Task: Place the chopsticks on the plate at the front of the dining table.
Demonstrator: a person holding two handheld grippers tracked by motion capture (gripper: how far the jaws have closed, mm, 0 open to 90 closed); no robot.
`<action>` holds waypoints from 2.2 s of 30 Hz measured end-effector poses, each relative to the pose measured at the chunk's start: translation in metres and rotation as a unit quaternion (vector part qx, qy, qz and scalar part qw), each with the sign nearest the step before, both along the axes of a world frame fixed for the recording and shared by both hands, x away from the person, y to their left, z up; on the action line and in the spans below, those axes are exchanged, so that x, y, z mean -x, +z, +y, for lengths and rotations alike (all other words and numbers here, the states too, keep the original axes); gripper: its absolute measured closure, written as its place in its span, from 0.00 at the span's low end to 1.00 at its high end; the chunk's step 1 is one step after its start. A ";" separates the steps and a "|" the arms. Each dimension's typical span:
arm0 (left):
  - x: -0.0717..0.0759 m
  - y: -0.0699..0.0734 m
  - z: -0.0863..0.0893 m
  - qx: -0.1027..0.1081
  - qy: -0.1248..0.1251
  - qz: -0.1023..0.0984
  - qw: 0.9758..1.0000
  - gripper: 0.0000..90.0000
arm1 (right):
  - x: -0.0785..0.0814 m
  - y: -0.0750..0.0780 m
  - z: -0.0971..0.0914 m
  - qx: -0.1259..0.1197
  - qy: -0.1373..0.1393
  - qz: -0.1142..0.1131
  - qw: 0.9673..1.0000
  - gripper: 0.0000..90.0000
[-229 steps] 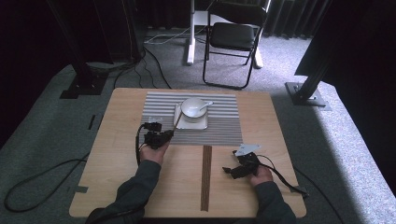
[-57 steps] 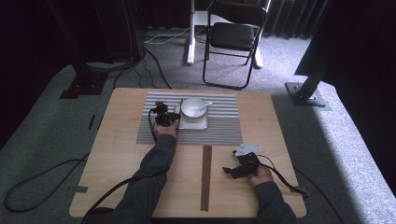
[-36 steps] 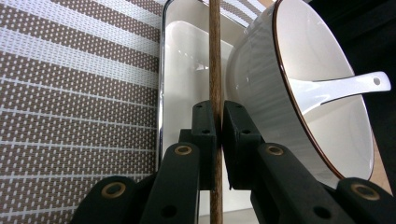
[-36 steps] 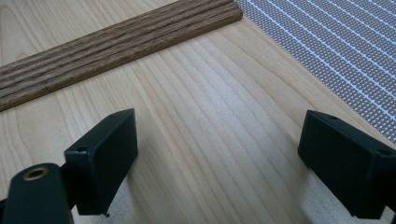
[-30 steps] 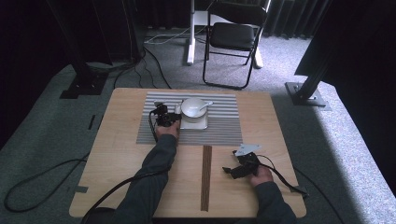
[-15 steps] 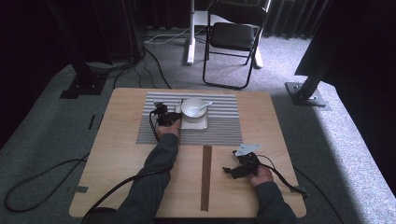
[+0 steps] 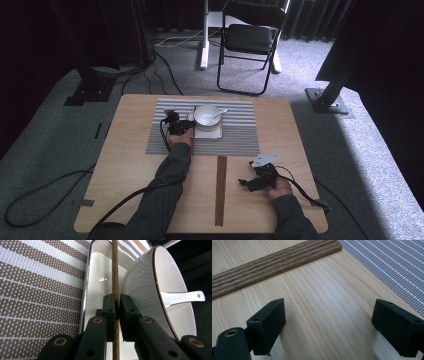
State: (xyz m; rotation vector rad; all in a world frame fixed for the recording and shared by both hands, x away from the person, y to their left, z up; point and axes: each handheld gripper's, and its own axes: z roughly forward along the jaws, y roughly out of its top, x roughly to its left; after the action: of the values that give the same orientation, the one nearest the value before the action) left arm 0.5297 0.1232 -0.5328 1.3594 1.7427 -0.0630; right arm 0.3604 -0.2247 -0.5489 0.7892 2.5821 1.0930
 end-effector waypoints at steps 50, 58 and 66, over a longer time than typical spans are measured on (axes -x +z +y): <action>0.041 0.035 0.013 -0.059 -0.056 -0.066 0.994 0.75 | 0.000 0.000 0.000 0.000 0.000 0.000 1.000 0.13; 0.057 0.034 0.010 -0.061 -0.074 -0.073 0.993 0.73 | 0.000 0.000 0.000 0.000 0.000 0.000 1.000 0.13; 0.071 0.035 0.006 -0.064 -0.093 -0.082 0.990 0.72 | 0.000 0.000 0.000 0.000 0.000 0.000 1.000 0.13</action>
State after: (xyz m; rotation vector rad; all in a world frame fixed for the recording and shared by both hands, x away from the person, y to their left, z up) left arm 0.4590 0.1287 -0.4983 1.5722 1.5014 0.0581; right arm 0.3605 -0.2247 -0.5489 0.7887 2.5822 1.0929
